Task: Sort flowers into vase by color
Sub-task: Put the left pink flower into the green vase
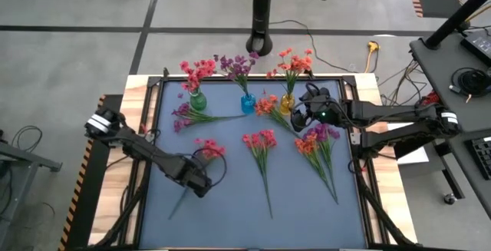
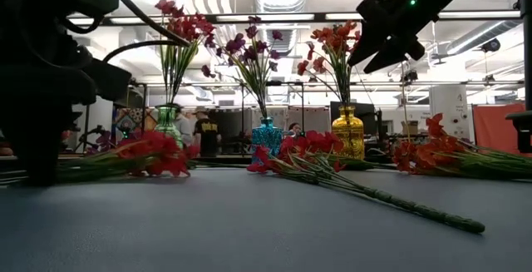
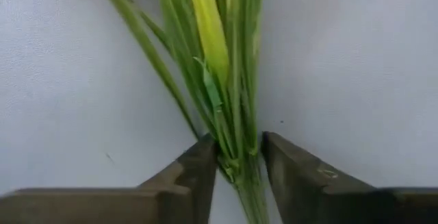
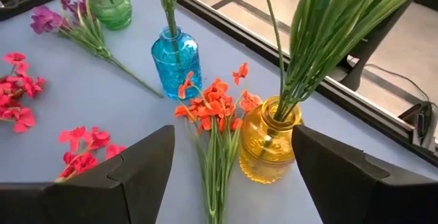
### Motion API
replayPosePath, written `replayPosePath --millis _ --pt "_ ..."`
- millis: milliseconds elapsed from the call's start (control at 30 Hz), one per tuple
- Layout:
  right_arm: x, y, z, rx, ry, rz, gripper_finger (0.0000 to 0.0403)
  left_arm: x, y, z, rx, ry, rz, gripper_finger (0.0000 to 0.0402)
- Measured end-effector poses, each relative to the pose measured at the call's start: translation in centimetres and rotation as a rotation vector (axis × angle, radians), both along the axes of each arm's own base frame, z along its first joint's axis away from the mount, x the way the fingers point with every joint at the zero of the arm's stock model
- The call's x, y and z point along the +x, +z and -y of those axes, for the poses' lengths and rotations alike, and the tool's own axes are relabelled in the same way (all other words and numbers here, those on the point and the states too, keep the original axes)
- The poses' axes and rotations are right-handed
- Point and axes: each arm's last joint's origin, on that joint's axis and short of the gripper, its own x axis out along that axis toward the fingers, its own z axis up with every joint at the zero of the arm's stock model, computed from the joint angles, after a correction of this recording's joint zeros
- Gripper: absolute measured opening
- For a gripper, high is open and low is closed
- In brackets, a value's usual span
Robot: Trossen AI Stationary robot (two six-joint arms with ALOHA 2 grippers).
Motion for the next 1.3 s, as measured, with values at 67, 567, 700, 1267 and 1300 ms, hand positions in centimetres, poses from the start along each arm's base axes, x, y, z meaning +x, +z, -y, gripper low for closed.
replayPosePath --millis 67,567,700,1267,1300 --pt "0.0 0.0 -0.2 0.004 0.004 0.004 0.0290 0.3 0.4 0.3 0.011 -0.008 0.005 0.0066" --pt "0.0 0.6 -2.8 0.000 0.125 0.034 0.0288 2.8 3.2 2.6 -0.006 -0.423 0.361 0.0004" --pt "0.3 0.4 -3.7 -0.019 0.184 0.012 0.0288 3.2 5.3 2.4 0.099 -0.542 0.515 0.0002" --pt "9.4 -1.6 -9.5 -0.224 0.705 0.411 0.0288 2.1 13.1 -0.1 0.646 -0.781 1.182 0.0001" --pt "10.1 -1.8 -9.7 -0.249 0.724 0.471 0.0288 1.9 13.0 -0.4 0.654 -0.763 1.206 0.0001"
